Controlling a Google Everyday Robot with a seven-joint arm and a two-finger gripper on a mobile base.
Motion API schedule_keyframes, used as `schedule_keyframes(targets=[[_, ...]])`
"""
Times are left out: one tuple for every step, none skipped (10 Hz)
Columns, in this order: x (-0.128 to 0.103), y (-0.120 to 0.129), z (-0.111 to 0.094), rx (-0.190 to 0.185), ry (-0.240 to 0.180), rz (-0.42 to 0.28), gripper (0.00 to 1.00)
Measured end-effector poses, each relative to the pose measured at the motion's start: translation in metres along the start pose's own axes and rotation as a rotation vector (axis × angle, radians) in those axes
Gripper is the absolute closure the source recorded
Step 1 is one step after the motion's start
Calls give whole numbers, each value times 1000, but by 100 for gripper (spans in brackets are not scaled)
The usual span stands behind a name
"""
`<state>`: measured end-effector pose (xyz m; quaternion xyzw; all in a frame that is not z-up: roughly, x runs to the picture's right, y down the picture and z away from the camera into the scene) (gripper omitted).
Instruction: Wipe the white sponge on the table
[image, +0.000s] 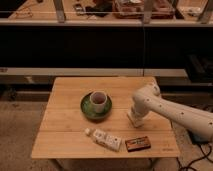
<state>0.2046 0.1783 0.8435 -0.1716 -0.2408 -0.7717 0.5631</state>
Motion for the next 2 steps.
schedule_keyframes(targets=[[-12,14,-2,-18,-5,12,100],[-17,20,-4,-26,-5,18,100]])
